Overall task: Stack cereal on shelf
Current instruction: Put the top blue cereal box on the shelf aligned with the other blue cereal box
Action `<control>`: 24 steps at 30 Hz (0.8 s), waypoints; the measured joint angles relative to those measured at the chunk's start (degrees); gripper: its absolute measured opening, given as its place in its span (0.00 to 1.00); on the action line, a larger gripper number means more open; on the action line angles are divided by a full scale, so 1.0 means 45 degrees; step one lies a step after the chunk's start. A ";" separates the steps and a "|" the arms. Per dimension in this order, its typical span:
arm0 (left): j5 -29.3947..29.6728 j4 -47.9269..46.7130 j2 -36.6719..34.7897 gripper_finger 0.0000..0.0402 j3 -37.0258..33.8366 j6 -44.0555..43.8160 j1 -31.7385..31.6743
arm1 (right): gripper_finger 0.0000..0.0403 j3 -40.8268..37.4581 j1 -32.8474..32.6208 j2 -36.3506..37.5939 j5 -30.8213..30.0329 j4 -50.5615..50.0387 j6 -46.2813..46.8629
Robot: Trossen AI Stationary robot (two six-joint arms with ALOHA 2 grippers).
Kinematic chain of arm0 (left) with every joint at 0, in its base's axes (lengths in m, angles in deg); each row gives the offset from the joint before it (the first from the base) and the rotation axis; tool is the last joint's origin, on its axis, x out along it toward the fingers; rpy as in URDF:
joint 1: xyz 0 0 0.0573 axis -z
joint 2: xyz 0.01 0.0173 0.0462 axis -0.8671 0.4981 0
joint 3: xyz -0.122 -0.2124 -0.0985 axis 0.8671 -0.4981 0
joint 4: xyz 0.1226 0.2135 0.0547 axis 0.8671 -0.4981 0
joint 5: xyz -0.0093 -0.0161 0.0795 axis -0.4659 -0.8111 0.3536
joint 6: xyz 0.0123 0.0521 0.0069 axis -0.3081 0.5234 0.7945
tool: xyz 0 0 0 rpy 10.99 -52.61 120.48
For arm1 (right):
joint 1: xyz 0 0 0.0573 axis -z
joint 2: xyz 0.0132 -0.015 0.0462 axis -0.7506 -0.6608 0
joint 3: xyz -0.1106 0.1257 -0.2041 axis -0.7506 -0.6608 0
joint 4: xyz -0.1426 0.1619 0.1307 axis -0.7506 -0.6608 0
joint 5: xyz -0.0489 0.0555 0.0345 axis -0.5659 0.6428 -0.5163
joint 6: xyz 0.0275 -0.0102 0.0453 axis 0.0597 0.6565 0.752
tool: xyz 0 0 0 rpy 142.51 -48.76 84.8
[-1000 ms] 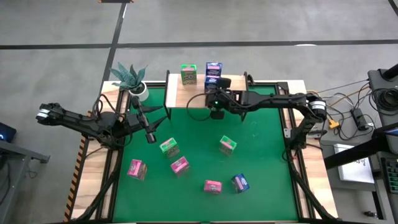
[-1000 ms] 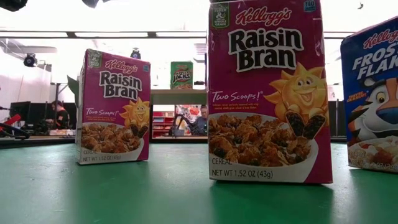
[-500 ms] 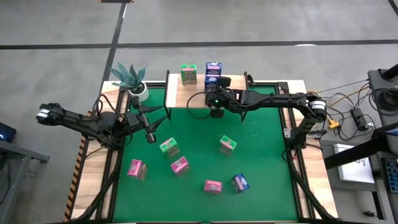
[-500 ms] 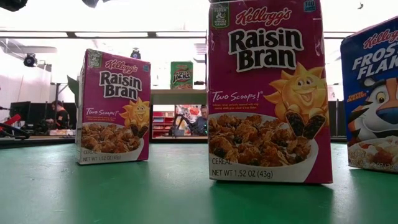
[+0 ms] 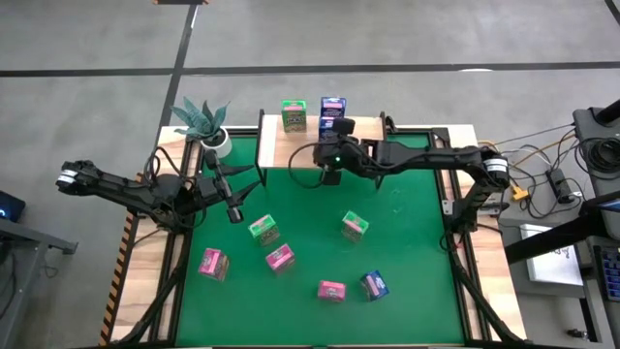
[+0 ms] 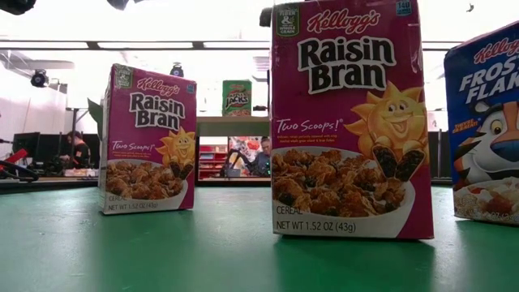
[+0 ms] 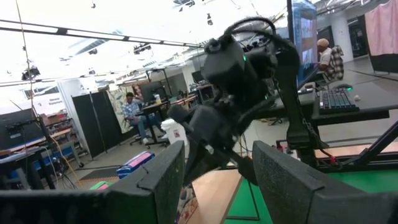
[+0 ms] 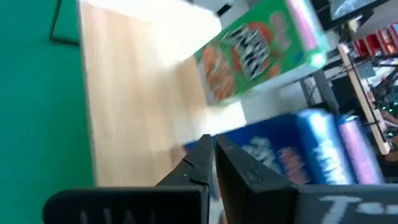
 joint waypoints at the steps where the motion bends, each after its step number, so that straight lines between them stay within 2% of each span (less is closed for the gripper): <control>1: 0.0002 0.0001 0.0000 0.43 0.0000 0.0009 0.0001 | 0.02 0.0085 0.0008 0.0000 -0.0009 0.0055 -0.0047; 19: 0.0002 0.0001 0.0000 0.43 0.0000 0.0039 0.0001 | 0.02 0.0133 0.0736 -0.0238 -0.0119 0.0196 -0.0222; 24: 0.0000 -0.0001 0.0000 0.43 0.0000 0.0042 -0.0001 | 0.02 0.0133 0.0683 -0.0241 -0.0023 -0.0528 -0.0004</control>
